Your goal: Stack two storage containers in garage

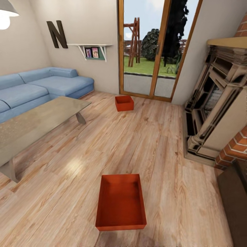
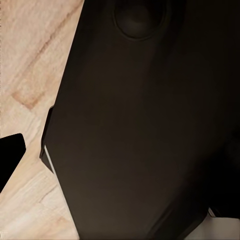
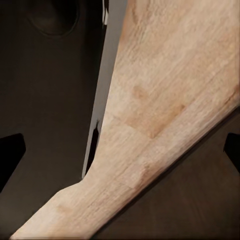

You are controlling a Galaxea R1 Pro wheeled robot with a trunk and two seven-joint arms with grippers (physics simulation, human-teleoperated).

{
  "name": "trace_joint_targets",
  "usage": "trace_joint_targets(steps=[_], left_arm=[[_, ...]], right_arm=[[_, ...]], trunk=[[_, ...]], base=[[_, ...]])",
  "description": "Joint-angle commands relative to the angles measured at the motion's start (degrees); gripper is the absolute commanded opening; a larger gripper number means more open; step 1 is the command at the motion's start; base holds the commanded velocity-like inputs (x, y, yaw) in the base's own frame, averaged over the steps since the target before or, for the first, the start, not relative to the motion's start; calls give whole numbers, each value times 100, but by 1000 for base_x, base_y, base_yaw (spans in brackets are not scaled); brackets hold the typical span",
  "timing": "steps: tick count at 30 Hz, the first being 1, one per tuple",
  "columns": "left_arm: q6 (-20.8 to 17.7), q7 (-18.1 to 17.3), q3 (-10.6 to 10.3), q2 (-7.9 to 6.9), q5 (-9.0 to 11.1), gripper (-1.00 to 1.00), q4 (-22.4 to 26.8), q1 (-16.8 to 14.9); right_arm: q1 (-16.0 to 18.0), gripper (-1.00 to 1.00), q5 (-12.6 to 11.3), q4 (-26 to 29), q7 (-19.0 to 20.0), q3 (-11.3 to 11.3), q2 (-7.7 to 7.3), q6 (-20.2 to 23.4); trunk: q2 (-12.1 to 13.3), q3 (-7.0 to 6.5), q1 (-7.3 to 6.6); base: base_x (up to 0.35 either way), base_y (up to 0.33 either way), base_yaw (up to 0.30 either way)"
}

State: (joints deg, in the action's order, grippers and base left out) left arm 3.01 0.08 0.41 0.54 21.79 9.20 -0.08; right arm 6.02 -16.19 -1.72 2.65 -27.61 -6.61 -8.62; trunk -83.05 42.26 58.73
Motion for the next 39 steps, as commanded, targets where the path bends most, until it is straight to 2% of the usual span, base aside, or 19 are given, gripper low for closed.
trace_joint_targets(steps=[1,24,39], left_arm=[[15,1,3,0,18,100,1,-1],[15,1,3,-1,18,100,2,-1],[15,1,3,2,18,100,2,-1]], right_arm=[[3,100,-59,-19,27,-42,1,-38],[-22,100,-59,-13,25,-34,36,-81],[-22,100,-52,-12,-6,-34,71,-74]], trunk=[[-2,13,0],[-2,225,0],[-2,363,0]], base=[[0,0,-72],[0,0,-71],[0,0,-3]])
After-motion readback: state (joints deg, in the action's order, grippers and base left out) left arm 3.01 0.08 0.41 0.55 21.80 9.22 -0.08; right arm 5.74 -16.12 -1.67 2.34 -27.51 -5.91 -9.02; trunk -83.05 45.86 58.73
